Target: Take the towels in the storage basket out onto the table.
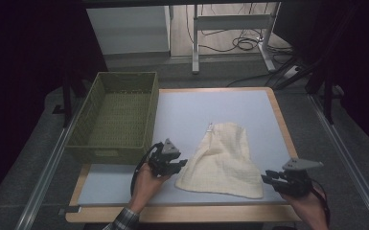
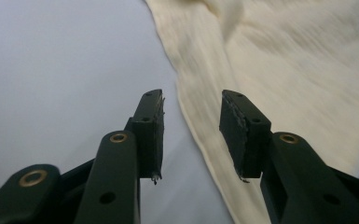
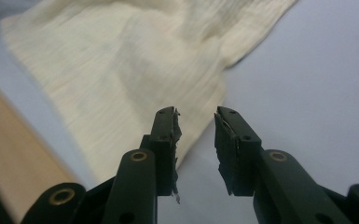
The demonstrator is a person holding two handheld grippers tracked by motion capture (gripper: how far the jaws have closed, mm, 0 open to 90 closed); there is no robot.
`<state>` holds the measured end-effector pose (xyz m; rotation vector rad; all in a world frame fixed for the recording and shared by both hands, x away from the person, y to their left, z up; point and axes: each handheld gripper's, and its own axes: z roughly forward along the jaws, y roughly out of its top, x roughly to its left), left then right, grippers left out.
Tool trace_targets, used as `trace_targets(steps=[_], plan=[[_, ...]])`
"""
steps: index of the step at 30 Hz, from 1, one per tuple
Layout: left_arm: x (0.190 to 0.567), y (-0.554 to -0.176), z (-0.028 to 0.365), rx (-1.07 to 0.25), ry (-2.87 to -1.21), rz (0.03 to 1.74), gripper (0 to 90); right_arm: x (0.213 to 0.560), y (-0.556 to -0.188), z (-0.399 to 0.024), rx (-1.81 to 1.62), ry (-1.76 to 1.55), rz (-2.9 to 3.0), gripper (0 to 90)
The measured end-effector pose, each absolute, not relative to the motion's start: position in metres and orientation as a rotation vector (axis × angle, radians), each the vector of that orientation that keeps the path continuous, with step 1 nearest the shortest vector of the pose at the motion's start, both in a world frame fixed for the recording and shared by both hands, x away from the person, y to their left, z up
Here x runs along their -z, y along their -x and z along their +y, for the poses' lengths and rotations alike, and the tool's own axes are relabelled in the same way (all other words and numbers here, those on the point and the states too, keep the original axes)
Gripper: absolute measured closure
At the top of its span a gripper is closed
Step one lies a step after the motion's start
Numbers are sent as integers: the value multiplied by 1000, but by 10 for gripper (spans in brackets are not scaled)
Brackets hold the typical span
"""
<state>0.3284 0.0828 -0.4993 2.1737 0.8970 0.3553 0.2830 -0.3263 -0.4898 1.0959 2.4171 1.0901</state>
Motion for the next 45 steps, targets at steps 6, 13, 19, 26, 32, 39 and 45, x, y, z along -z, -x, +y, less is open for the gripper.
trace_targets(steps=[6, 13, 19, 26, 32, 39, 45], plan=[[499, -379, 61, -380, -2173, 916, 588, 492, -334, -315, -1052, -1142, 2381, 666], [509, -428, 33, -329, -2168, 938, 572, 496, -384, -300, -1061, -1226, 2334, 651], [524, -445, 7, -339, -2209, 920, 548, 508, -415, -285, -1034, -1270, 2321, 624], [531, -446, -1, -256, -2180, 922, 844, 518, -420, -271, -968, -1231, 2344, 847], [518, -444, 20, -437, -2141, 979, 893, 509, -416, -275, -858, -1171, 2320, 878], [516, -448, 55, -479, -2115, 1084, 789, 506, -423, -296, -879, -1241, 2296, 826], [507, -459, 63, -500, -2097, 1100, 663, 496, -429, -304, -950, -1278, 2254, 671]])
